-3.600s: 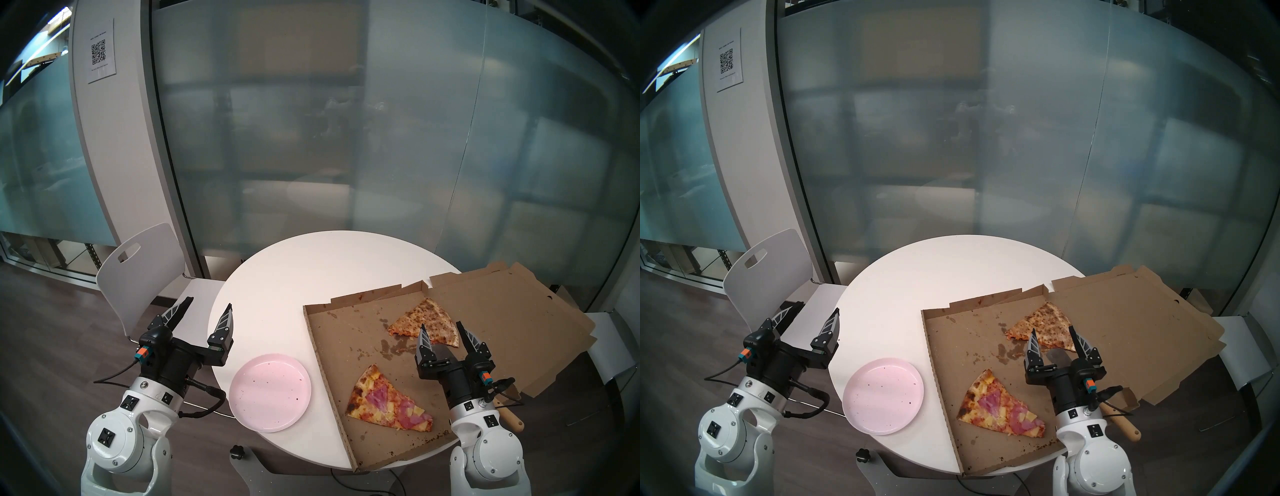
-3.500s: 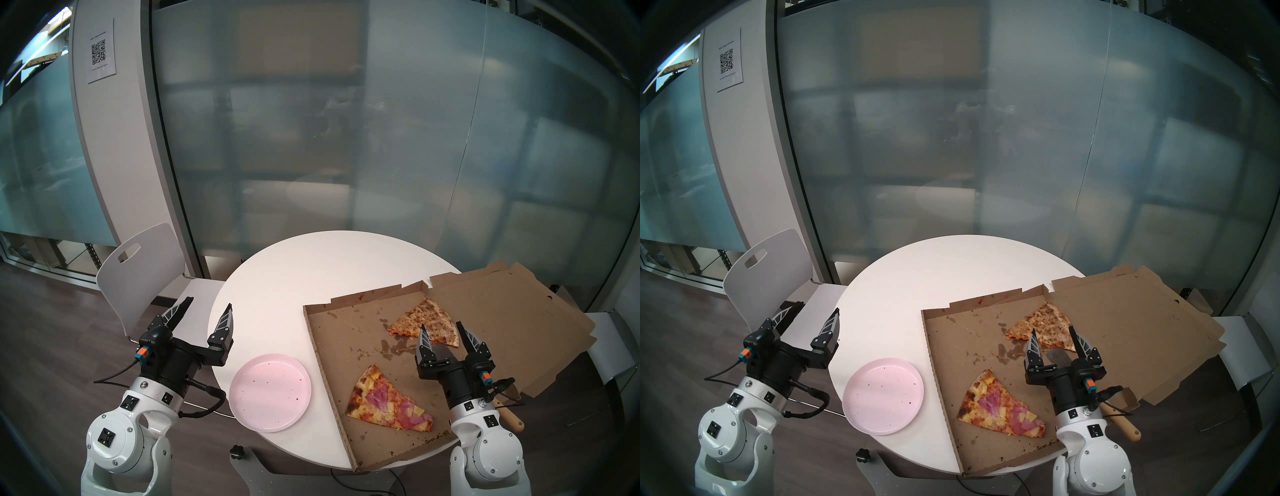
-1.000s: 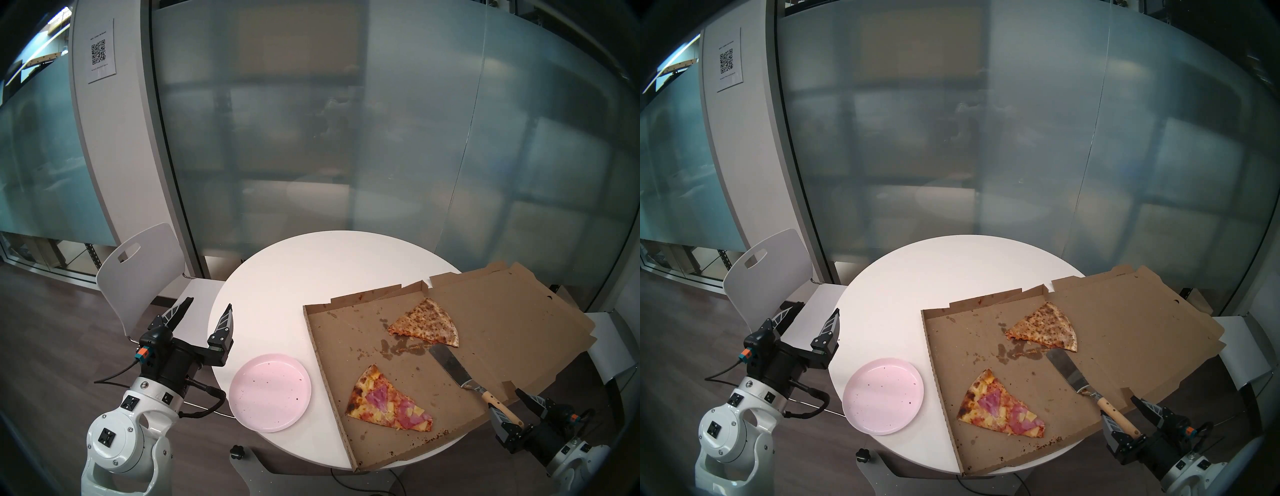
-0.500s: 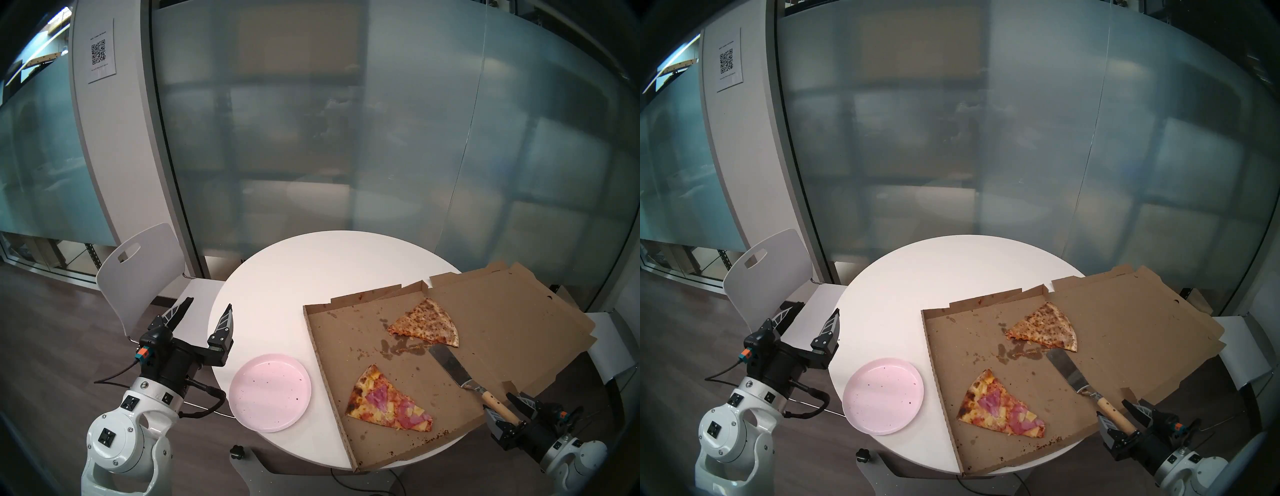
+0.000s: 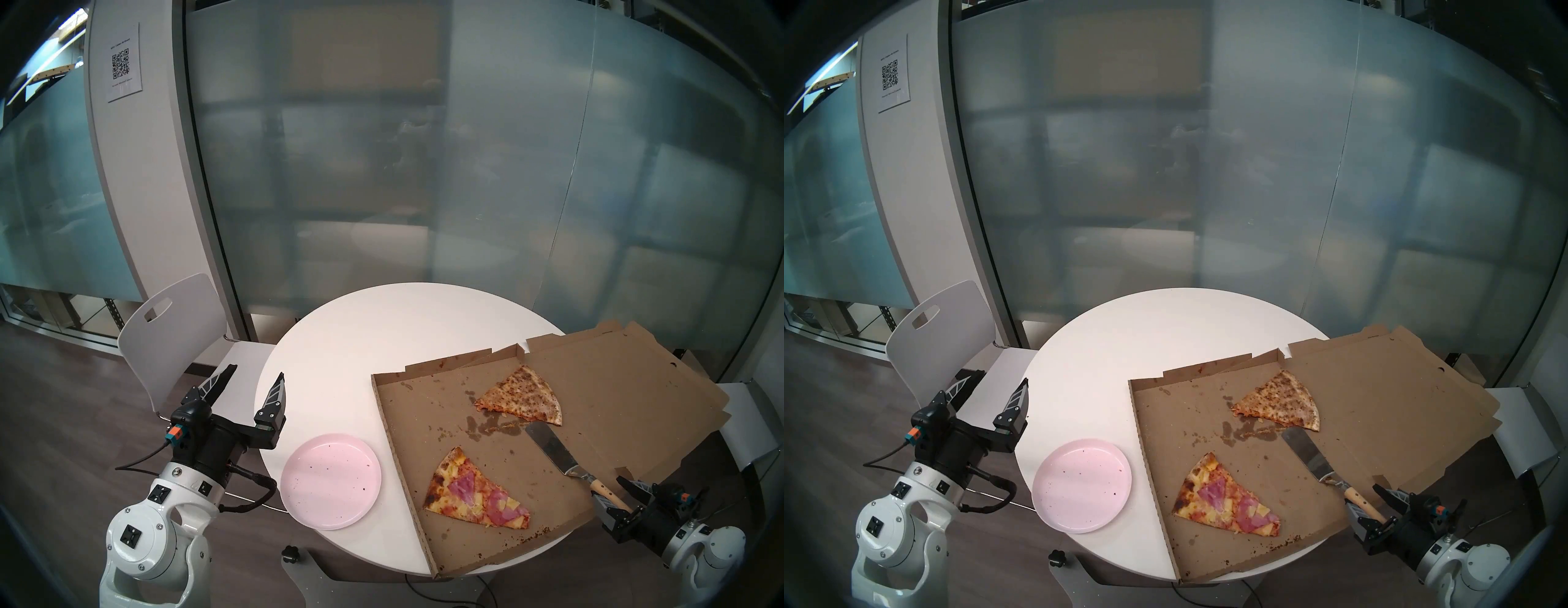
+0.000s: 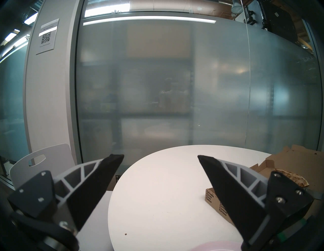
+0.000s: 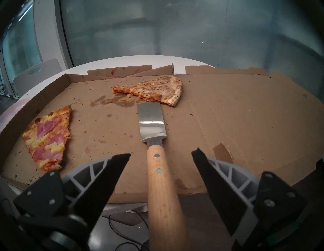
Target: Put pizza slice onto the plate
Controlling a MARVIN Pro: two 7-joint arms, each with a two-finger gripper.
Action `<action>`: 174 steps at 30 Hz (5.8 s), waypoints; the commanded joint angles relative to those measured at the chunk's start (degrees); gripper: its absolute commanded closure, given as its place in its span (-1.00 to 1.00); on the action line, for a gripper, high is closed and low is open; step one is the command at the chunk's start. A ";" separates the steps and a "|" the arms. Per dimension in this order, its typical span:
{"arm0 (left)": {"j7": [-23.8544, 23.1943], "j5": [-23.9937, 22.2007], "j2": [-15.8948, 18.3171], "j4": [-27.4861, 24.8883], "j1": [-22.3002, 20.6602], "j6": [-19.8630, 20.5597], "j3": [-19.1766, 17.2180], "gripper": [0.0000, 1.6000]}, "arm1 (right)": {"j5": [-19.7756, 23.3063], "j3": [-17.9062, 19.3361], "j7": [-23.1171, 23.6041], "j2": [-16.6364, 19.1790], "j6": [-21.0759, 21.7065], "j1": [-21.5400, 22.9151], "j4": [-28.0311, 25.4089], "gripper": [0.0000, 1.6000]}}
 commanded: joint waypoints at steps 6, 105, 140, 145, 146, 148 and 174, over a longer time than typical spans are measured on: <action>-0.05 -0.13 -0.05 -1.21 0.13 -0.06 -0.03 -1.00 | 0.06 -0.07 1.50 3.35 1.72 2.57 0.86 -0.90; -0.05 -0.13 -0.05 -1.20 0.13 -0.07 -0.03 -1.00 | -6.29 1.82 10.73 9.74 10.31 3.37 -0.69 1.00; -0.05 -0.13 -0.05 -1.20 0.13 -0.07 -0.03 -1.00 | -10.03 1.19 16.49 11.94 1.81 -0.35 -6.10 1.00; -0.05 -0.12 -0.05 -1.20 0.13 -0.07 -0.03 -1.00 | -8.53 3.25 19.08 12.56 -0.04 -0.33 -5.06 1.00; -0.05 -0.12 -0.05 -1.20 0.13 -0.07 -0.03 -1.00 | -8.17 3.65 19.42 12.45 -0.37 -0.34 -4.89 1.00; -0.05 -0.12 -0.05 -1.20 0.12 -0.07 -0.03 -1.00 | -7.34 4.81 20.98 12.79 -0.87 -0.92 -4.67 1.00; -0.05 -0.12 -0.05 -1.16 0.10 -0.10 -0.03 -1.00 | -10.17 1.39 27.35 22.59 -3.92 4.40 2.48 1.00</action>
